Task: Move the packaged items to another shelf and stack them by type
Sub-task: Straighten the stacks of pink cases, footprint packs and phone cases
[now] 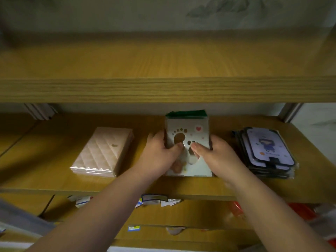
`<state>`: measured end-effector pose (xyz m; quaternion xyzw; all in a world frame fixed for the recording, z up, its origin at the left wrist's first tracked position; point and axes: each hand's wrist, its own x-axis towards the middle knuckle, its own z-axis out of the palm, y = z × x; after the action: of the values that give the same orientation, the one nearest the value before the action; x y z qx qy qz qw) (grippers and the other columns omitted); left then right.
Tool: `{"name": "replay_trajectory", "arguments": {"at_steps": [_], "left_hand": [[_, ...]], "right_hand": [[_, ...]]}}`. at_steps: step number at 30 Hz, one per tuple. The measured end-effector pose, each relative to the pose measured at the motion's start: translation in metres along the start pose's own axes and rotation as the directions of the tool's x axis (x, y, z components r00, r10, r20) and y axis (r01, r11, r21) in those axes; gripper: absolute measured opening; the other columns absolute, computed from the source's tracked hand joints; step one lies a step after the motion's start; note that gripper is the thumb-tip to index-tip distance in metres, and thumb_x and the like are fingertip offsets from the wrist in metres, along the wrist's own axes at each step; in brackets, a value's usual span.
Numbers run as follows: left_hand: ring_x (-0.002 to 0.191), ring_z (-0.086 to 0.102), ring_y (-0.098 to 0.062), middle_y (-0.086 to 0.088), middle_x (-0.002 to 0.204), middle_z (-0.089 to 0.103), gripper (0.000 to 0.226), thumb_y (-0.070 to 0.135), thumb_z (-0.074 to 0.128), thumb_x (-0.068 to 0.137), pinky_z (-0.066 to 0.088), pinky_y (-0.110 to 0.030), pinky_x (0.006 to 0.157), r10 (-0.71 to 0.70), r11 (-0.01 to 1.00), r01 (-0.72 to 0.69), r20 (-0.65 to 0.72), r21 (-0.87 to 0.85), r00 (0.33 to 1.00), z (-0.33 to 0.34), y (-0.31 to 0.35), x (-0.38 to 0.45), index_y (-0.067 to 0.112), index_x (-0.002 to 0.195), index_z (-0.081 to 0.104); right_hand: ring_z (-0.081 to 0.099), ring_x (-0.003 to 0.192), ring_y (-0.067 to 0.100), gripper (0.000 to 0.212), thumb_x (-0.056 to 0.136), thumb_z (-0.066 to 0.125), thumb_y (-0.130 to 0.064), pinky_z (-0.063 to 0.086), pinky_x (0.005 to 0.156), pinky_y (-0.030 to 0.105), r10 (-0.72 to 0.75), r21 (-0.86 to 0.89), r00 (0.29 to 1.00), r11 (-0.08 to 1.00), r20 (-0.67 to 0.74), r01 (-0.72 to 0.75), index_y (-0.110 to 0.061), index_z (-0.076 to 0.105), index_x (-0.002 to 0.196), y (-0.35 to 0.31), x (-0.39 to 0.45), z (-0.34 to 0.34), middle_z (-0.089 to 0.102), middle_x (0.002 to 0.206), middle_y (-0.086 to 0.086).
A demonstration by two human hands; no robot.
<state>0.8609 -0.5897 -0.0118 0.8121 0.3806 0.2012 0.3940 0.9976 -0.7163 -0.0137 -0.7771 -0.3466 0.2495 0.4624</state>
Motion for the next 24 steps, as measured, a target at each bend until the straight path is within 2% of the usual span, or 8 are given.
{"name": "replay_trajectory", "arguments": {"at_steps": [5,8,11,15,18,20,22,24], "left_hand": [[0.102,0.063,-0.026,-0.006,0.11,0.066,0.051,0.057,0.066,0.078,0.055,-0.044,0.089,-0.085,0.983,0.069,0.09,0.168,0.992,-0.006,-0.014,0.014,0.017,0.11,0.067],[0.109,0.059,-0.03,-0.01,0.116,0.066,0.05,0.05,0.068,0.079,0.051,-0.041,0.093,-0.011,0.975,-0.008,0.087,0.224,0.996,-0.005,-0.019,0.015,0.021,0.12,0.065],[0.114,0.053,-0.039,-0.016,0.119,0.062,0.052,0.047,0.067,0.078,0.044,-0.042,0.094,0.12,0.955,-0.123,0.024,0.271,0.992,-0.005,-0.015,0.012,0.021,0.122,0.062],[0.119,0.05,-0.043,-0.02,0.13,0.06,0.059,0.047,0.062,0.087,0.039,-0.042,0.098,0.242,0.925,-0.224,-0.021,0.308,0.97,0.001,0.011,0.002,0.013,0.134,0.058],[0.124,0.049,-0.038,-0.014,0.137,0.057,0.062,0.045,0.062,0.088,0.038,-0.04,0.102,0.316,0.903,-0.301,0.0,0.306,0.949,0.018,0.04,-0.007,0.013,0.141,0.053],[0.13,0.047,-0.031,-0.009,0.142,0.055,0.061,0.047,0.06,0.09,0.036,-0.035,0.104,0.322,0.919,-0.326,0.053,0.221,0.945,0.037,0.06,-0.012,0.018,0.143,0.052],[0.134,0.045,-0.026,-0.006,0.147,0.051,0.057,0.045,0.056,0.095,0.031,-0.027,0.101,0.288,0.948,-0.302,0.129,0.103,0.949,0.062,0.077,-0.019,0.021,0.146,0.049],[0.138,0.042,-0.024,-0.005,0.152,0.047,0.055,0.043,0.051,0.099,0.026,-0.022,0.1,0.244,0.967,-0.253,0.193,0.024,0.95,0.087,0.095,-0.026,0.02,0.148,0.045]], "right_hand": [[0.069,0.079,0.022,0.032,0.086,0.062,-0.04,0.055,0.069,0.038,0.15,-0.138,0.987,0.98,0.056,-0.141,-0.023,0.066,0.059,-0.018,0.007,0.013,0.075,0.083,-0.002],[0.068,0.08,0.024,0.024,0.071,0.066,-0.036,0.057,0.076,0.042,0.201,-0.223,0.979,0.955,0.013,-0.193,-0.023,0.067,0.051,-0.025,0.007,0.018,0.075,0.085,0.001],[0.065,0.1,0.03,0.038,0.072,0.061,-0.052,0.055,0.087,0.045,0.128,-0.333,0.991,0.933,-0.044,-0.135,-0.02,0.075,0.088,-0.029,0.0,0.013,0.071,0.109,0.011],[0.046,0.134,0.026,0.069,0.088,0.054,-0.061,0.04,0.107,0.037,0.008,-0.461,0.989,0.884,-0.148,-0.076,-0.018,0.05,0.142,-0.031,-0.022,-0.012,0.049,0.145,0.005],[0.051,0.129,0.02,0.064,0.089,0.054,-0.059,0.045,0.104,0.039,-0.081,-0.505,0.966,0.861,-0.246,-0.057,-0.021,0.053,0.14,-0.022,-0.04,-0.046,0.054,0.139,0.0],[0.059,0.106,0.018,0.043,0.089,0.056,-0.054,0.051,0.084,0.035,-0.139,-0.49,0.93,0.87,-0.34,-0.049,-0.022,0.061,0.117,-0.012,-0.048,-0.074,0.06,0.113,-0.003],[0.059,0.091,0.018,0.036,0.09,0.058,-0.046,0.05,0.073,0.03,-0.109,-0.414,0.89,0.905,-0.442,-0.095,-0.016,0.061,0.111,0.004,-0.05,-0.105,0.058,0.105,0.002],[0.06,0.101,0.026,0.042,0.09,0.059,-0.045,0.048,0.08,0.035,-0.008,-0.343,0.866,0.92,-0.5,-0.189,-0.01,0.059,0.114,0.023,-0.047,-0.135,0.061,0.113,0.01]]}}
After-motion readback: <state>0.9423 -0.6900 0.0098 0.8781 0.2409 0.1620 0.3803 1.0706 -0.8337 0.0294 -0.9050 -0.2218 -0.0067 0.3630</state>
